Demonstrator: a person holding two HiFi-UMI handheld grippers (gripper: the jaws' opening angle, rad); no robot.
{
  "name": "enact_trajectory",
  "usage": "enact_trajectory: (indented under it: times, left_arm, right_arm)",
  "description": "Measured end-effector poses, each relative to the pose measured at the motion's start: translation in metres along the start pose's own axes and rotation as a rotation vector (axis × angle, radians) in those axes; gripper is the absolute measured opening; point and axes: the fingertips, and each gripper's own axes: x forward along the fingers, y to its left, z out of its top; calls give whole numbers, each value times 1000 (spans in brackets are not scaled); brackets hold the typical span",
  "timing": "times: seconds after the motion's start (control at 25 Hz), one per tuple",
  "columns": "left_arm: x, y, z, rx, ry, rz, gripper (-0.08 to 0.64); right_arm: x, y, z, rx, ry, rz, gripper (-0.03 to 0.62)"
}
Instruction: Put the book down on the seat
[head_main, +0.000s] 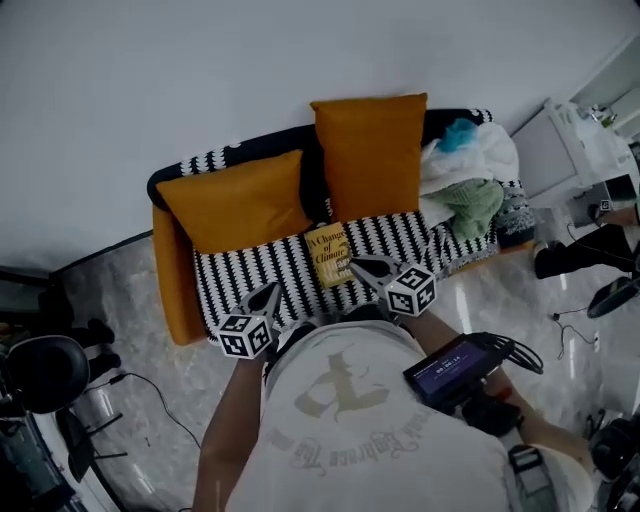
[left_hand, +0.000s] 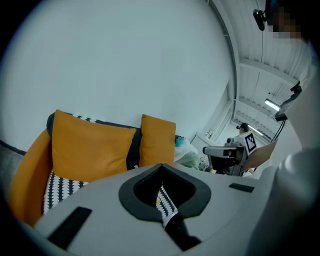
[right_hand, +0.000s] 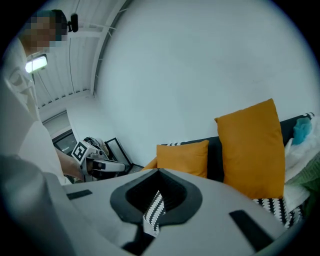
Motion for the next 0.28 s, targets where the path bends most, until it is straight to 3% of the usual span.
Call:
enact_trajectory:
  times: [0.28]
  left_arm:
    - [-16, -12, -13, 24, 9, -53, 12]
  right_arm:
    - [-18, 20, -12, -1, -21, -65, 15]
